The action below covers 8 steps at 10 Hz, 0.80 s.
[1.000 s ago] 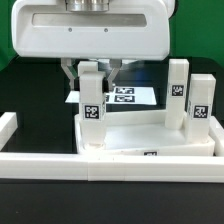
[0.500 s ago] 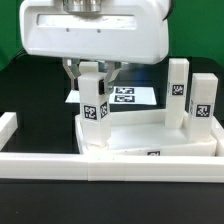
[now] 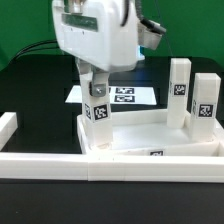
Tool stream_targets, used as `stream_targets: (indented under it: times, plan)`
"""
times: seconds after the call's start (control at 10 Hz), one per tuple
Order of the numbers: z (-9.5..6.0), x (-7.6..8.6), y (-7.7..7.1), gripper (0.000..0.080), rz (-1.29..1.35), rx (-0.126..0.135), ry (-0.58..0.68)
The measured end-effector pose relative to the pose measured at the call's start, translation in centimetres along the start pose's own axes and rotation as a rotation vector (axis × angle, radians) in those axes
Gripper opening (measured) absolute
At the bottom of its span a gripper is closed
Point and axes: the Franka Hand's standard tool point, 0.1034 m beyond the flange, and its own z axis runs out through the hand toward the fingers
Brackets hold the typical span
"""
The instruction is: Assemble desk
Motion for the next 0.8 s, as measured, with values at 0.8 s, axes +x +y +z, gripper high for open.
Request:
stream_targets:
  times: [0.8]
  plan:
    - [0.16,-0.30,0.16,0.0579,0.268,-0.008,-0.039]
